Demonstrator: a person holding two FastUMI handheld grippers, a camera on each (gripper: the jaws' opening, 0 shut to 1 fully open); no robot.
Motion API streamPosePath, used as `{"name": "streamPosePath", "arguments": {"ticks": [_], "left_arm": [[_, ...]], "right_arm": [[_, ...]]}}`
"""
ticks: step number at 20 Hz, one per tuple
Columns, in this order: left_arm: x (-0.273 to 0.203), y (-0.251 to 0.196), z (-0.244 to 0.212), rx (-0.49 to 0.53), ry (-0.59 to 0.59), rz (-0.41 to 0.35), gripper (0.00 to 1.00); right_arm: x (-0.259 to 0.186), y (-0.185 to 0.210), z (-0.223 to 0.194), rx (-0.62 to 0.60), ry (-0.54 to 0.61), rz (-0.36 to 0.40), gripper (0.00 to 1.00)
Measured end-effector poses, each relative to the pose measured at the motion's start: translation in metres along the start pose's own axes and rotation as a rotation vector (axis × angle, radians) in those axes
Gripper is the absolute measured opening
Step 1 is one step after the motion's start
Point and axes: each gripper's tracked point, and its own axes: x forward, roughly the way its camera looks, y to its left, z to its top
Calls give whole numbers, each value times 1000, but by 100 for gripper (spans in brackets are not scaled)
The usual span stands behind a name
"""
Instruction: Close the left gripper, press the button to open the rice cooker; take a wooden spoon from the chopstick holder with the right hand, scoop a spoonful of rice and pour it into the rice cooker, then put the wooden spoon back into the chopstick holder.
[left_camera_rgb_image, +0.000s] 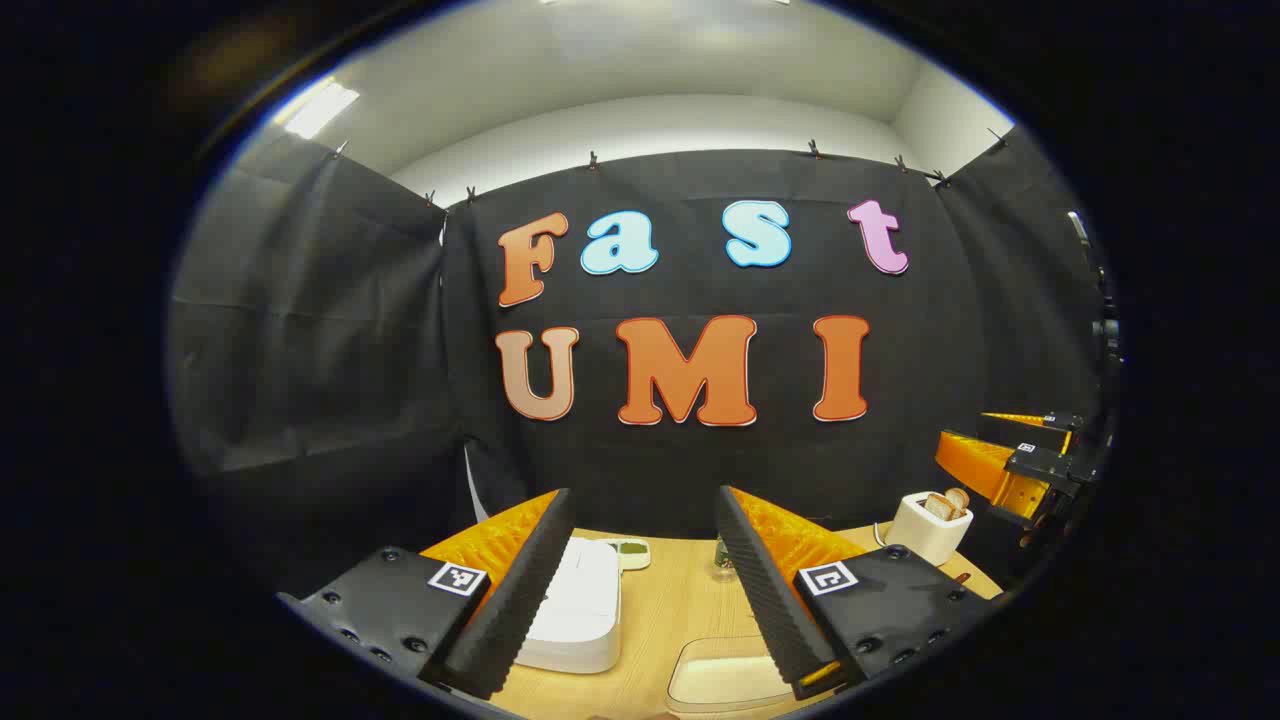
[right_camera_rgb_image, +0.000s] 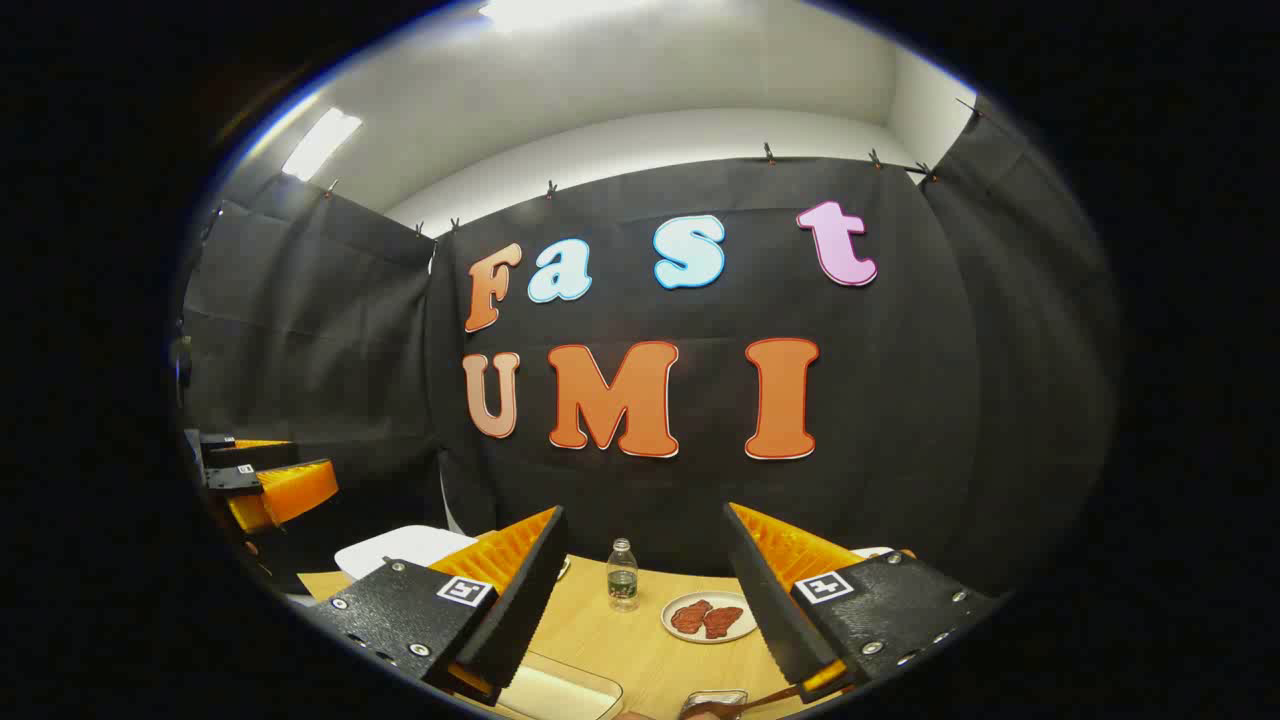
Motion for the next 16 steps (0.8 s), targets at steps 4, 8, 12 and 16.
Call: {"name": "streamPosePath", "arguments": {"ticks": [4, 8, 12, 16], "left_arm": [[13, 10, 4, 11, -11, -21, 98], [25, 24, 5, 29, -12, -46, 96], [33, 44, 8, 23, -12, -55, 98], [38, 65, 5, 12, -3, -39, 99]], "right_arm": [[5, 3, 11, -4, -31, -39, 94], [12, 23, 17, 5, -44, -61, 94], [19, 44, 18, -6, -39, -58, 94], [25, 58, 20, -22, -36, -58, 94]]}}
